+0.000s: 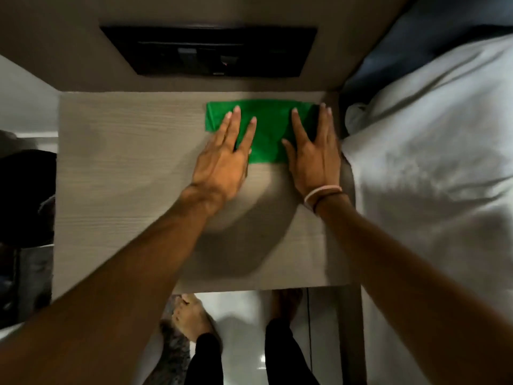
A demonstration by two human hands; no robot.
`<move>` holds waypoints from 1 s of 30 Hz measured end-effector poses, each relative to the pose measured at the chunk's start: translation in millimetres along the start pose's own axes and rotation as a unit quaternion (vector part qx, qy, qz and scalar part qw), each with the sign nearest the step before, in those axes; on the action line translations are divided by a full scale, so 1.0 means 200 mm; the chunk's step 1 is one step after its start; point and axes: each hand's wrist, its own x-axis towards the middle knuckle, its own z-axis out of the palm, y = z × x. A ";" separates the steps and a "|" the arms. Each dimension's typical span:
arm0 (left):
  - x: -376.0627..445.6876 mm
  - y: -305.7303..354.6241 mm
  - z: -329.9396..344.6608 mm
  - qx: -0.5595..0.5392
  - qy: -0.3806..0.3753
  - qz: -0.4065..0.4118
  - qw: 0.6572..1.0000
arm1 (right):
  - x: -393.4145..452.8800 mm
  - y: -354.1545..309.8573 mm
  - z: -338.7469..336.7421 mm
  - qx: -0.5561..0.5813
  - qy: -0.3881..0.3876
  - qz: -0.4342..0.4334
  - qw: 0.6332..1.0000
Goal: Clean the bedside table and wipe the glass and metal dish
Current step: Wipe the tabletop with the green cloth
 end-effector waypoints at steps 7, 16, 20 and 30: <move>-0.03 -0.47 -0.15 0.017 0.004 -0.031 0.999 | 0.15 -0.49 0.10 -0.020 -0.013 -0.006 1.000; -0.71 -1.18 -0.18 0.052 0.019 -0.048 0.997 | -0.22 -1.27 0.37 0.042 -0.074 -0.076 0.993; -1.02 -1.16 -0.11 0.043 0.048 -0.038 0.997 | -0.57 -1.25 0.42 0.059 -0.023 -0.089 0.994; -1.43 -0.49 0.20 0.061 0.045 0.012 0.997 | -1.22 -0.61 0.38 0.013 0.004 -0.091 0.996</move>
